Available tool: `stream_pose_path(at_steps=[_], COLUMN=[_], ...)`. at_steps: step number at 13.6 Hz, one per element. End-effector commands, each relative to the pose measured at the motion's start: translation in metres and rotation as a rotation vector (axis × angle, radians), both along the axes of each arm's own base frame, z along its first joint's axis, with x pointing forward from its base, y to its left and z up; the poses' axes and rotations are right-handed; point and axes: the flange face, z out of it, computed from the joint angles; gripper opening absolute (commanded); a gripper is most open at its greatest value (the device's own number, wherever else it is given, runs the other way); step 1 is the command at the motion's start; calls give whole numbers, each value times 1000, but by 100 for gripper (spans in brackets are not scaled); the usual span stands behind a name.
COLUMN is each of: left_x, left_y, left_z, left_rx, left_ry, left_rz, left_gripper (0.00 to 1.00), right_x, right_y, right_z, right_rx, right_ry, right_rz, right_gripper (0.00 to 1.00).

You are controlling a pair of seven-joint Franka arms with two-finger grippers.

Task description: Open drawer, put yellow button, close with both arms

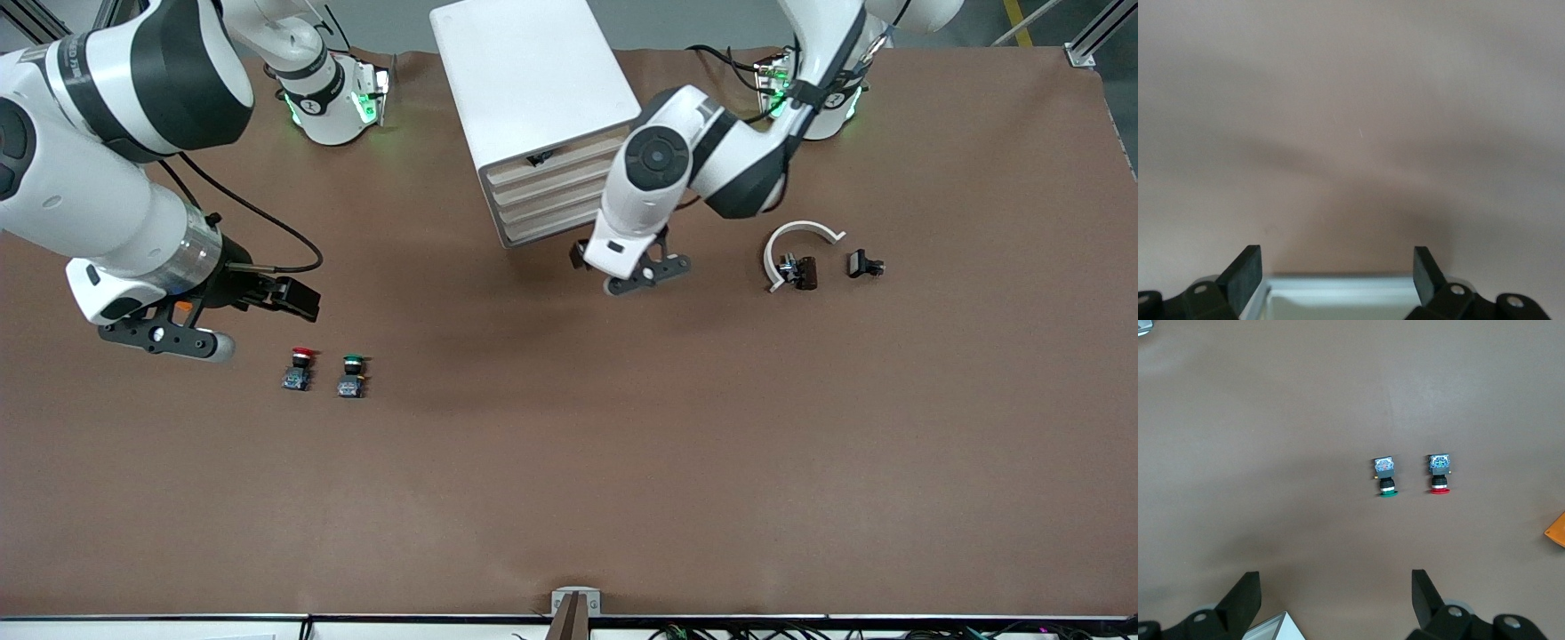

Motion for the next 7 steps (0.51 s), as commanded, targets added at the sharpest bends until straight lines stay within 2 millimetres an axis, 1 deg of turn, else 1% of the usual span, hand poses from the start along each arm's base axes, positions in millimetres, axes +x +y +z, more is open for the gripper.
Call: stream_pose_path(at_steps=[1, 6, 7], left_x=[29, 77, 84], left_y=[30, 87, 95], left_z=[16, 40, 45], left_rx=[25, 40, 44], left_ry=[-49, -117, -130], left_rz=[25, 109, 120], left_gripper=[100, 100, 100], right_x=[0, 0, 0], right_y=[-3, -3, -2], right_z=[3, 3, 2], right_rx=[-5, -4, -4], right_ry=[-10, -10, -8], right_rz=[9, 9, 9], right_gripper=[100, 100, 100])
